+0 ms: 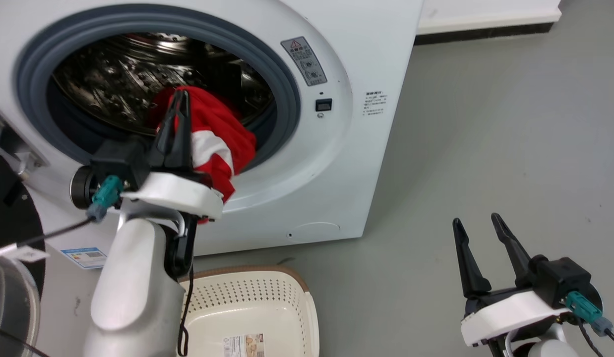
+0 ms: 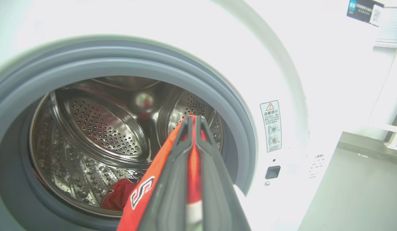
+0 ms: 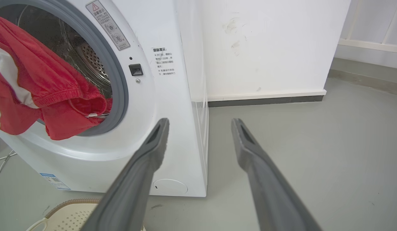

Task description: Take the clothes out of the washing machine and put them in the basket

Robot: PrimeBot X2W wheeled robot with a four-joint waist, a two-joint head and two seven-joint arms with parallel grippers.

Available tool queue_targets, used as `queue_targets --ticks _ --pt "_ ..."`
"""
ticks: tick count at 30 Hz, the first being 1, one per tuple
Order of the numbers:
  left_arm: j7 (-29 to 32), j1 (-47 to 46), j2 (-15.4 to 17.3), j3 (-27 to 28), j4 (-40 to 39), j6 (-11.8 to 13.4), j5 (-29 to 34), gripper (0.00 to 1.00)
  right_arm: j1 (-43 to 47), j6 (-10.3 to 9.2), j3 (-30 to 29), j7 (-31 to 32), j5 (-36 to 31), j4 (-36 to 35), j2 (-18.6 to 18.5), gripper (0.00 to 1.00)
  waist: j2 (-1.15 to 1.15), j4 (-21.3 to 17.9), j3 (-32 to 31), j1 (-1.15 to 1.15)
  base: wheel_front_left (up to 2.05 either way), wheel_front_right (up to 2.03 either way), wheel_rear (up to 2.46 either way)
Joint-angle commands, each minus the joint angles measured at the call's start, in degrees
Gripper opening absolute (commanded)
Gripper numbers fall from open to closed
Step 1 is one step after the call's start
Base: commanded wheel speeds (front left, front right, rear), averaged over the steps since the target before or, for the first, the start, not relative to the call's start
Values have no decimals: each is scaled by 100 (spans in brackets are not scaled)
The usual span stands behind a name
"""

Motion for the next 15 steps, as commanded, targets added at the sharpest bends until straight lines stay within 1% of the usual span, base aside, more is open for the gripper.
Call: queue_targets --ticks 1,3,7,11,15 --pt "-14 228 -38 -20 -278 46 27 0 107 -2 -20 42 -14 -64 1 100 0 99 -168 1 0 0 0" --pt "-14 485 -87 -107 -680 67 40 0 210 -2 -75 97 -35 -134 1 100 0 170 -254 1 0 0 0" --pt "66 1019 -143 -225 -1561 200 60 0 369 -2 -118 217 -82 -264 2 100 0 292 -398 1 0 0 0" --pt "350 1599 -169 -318 -2420 342 54 0 483 -2 -131 316 -108 -378 2 100 0 385 -497 1 0 0 0" --pt "631 2264 -198 -330 -3109 567 0 0 546 -2 -140 375 -119 -479 2 100 0 426 -503 1 0 0 0"
